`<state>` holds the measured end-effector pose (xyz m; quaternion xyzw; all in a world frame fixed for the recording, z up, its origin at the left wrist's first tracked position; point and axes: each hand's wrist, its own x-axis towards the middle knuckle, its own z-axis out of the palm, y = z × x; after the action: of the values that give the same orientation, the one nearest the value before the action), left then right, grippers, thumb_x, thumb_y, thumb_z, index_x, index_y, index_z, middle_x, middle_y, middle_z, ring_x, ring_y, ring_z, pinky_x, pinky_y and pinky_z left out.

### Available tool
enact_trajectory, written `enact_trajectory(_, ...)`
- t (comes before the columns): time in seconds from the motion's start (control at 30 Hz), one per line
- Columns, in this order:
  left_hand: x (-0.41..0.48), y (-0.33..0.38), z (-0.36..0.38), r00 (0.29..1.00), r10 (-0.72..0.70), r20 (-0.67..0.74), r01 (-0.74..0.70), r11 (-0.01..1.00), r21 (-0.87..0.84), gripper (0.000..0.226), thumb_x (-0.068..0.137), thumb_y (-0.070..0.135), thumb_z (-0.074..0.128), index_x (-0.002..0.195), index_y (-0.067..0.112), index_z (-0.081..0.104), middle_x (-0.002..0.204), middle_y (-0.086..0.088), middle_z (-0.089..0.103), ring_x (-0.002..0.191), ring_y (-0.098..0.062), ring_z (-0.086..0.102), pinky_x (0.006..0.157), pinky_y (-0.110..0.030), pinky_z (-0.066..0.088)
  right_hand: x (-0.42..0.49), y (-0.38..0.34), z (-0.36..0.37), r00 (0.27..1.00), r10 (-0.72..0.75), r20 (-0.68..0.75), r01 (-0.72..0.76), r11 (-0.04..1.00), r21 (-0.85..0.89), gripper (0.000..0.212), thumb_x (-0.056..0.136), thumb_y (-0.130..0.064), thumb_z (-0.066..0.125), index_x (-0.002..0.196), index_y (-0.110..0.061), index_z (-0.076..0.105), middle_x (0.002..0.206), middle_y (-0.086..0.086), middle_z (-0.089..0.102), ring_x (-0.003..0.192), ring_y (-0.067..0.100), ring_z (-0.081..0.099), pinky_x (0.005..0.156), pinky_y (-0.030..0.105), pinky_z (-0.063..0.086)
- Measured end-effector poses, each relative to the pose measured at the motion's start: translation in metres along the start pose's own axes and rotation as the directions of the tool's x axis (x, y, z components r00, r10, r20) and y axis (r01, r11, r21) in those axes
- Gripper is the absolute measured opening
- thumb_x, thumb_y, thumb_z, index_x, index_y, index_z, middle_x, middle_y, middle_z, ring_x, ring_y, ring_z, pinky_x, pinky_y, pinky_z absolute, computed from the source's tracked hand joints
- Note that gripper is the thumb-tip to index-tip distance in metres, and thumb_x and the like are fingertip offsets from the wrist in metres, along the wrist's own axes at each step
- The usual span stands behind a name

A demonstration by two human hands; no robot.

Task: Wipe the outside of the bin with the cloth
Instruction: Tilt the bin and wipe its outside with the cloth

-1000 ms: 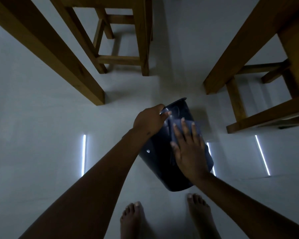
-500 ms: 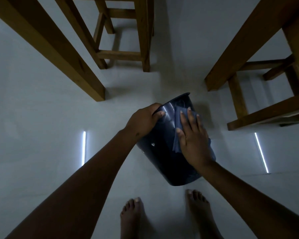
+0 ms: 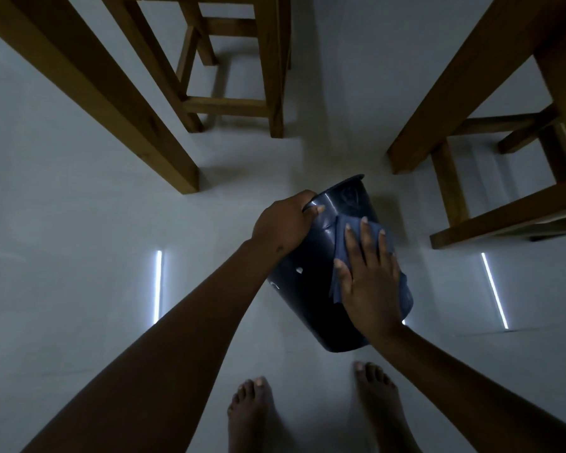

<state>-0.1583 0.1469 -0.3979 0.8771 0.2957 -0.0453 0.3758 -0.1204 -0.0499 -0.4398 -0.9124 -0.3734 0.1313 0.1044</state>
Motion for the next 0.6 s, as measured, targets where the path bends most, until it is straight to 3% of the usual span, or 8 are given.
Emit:
enact_trajectory(0.17, 0.002, 0.004, 0.0, 1.0, 0.0, 0.011, 0.0, 1.0, -0.012, 0.026, 0.097, 0.041, 0.043, 0.103, 0.021, 0.057, 0.1, -0.006, 0.069, 0.09, -0.026, 0.062, 0.074, -0.031, 0.046, -0.012, -0.007, 0.006, 0.988, -0.154, 0.004, 0.154, 0.985, -0.073, 0.059, 0.098, -0.051, 0.024, 0.153, -0.032, 0.014, 0.163, 0.004, 0.012, 0.148, 0.039, 0.012, 0.113, 0.062, 0.023)
enact_trajectory(0.27, 0.002, 0.004, -0.006, 0.997, 0.03, 0.077, -0.029, 0.999, -0.023, 0.027, 0.096, 0.041, 0.046, 0.105, 0.018, 0.058, 0.102, -0.006, 0.069, 0.092, -0.024, 0.062, 0.075, -0.03, 0.046, 0.016, 0.005, -0.006, 0.998, -0.052, -0.023, 0.052, 0.999, 0.013, 0.06, 0.098, -0.054, 0.017, 0.154, -0.034, 0.006, 0.164, 0.002, 0.008, 0.149, 0.034, 0.01, 0.115, 0.058, 0.024)
enact_trajectory(0.4, -0.017, -0.021, -0.007, 0.995, -0.053, 0.085, 0.053, 0.999, 0.003, 0.034, 0.097, 0.048, 0.041, 0.084, 0.019, 0.052, 0.081, -0.002, 0.061, 0.079, -0.024, 0.061, 0.067, -0.029, 0.04, 0.028, 0.027, -0.013, 0.996, 0.092, 0.02, -0.094, 0.969, 0.228, 0.066, 0.096, -0.057, 0.012, 0.154, -0.027, 0.015, 0.164, 0.001, 0.011, 0.147, 0.034, 0.02, 0.11, 0.059, 0.034)
enact_trajectory(0.6, -0.007, -0.009, -0.007, 1.0, 0.016, -0.004, -0.016, 0.999, 0.037, 0.03, 0.096, 0.046, 0.041, 0.082, 0.022, 0.051, 0.078, 0.0, 0.061, 0.078, -0.024, 0.061, 0.07, -0.033, 0.047, -0.004, 0.008, 0.0, 0.996, -0.084, -0.025, 0.086, 0.995, 0.05, 0.06, 0.1, -0.052, 0.017, 0.155, -0.03, 0.01, 0.164, 0.002, 0.009, 0.149, 0.035, 0.012, 0.114, 0.059, 0.026)
